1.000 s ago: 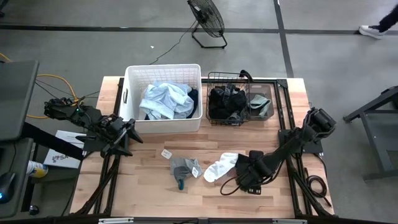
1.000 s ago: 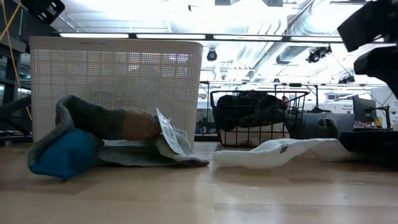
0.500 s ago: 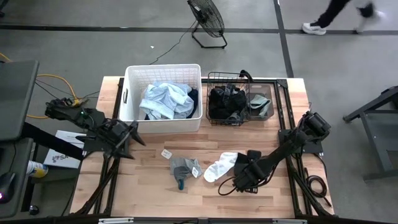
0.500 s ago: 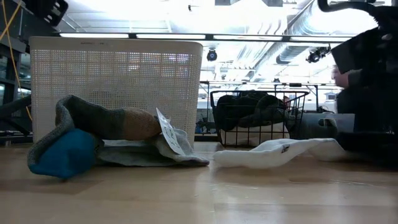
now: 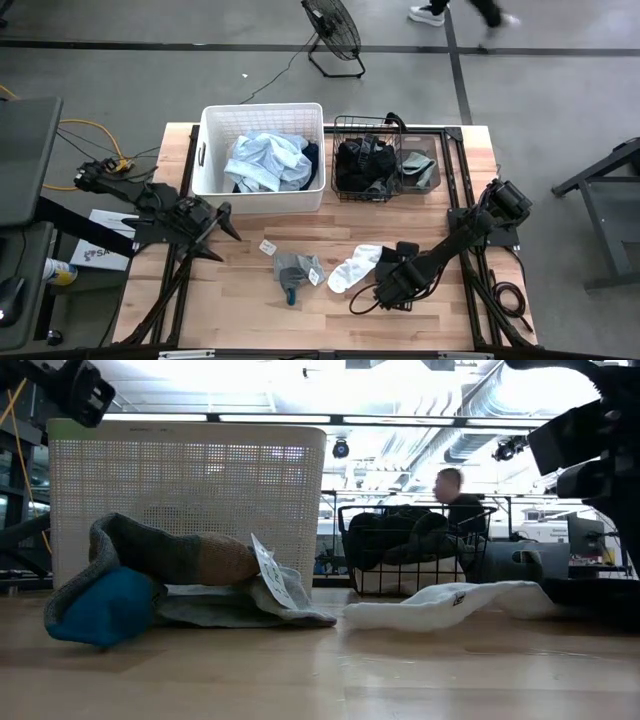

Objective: Pick & Place Cloths
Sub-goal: Put the black sock into the black bin

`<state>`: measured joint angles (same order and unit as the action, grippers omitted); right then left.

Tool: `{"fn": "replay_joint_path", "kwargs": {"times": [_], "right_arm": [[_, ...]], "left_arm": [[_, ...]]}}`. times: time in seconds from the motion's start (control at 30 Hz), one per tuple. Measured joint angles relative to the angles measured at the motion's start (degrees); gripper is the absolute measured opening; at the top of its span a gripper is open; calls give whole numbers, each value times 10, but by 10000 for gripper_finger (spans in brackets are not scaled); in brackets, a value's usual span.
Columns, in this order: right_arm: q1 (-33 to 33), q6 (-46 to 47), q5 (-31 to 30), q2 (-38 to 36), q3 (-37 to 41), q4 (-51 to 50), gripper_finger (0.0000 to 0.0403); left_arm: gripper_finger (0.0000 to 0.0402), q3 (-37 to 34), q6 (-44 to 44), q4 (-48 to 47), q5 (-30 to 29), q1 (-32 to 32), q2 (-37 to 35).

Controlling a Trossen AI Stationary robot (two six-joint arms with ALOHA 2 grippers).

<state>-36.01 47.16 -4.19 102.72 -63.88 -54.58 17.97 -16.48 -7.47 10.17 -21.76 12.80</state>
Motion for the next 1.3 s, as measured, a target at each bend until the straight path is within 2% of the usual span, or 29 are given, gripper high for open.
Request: {"fn": "replay_joint_path", "kwargs": {"times": [0.23, 0.37, 0.4, 0.57, 0.73, 0.97, 1.3], "right_arm": [[0, 12, 9, 0, 0, -4, 119], [7, 11, 50, 0, 0, -4, 29], [10, 12, 67, 0, 0, -4, 17], [24, 12, 128, -4, 0, 14, 8], [35, 17, 140, -42, -11, 16, 6], [51, 47, 109, -134, -29, -14, 5], [96, 54, -14, -256, -30, -88, 5]], "left_arm": [[324, 0, 1, 18, 7, 0, 0], [324, 0, -3, 18, 15, 0, 0], [324, 0, -5, 18, 15, 0, 0], [324, 0, -18, 18, 15, 0, 0], [324, 0, -31, 18, 15, 0, 0], [324, 0, -48, 20, 15, 0, 0], [324, 0, -49, 47, 15, 0, 0]]}}
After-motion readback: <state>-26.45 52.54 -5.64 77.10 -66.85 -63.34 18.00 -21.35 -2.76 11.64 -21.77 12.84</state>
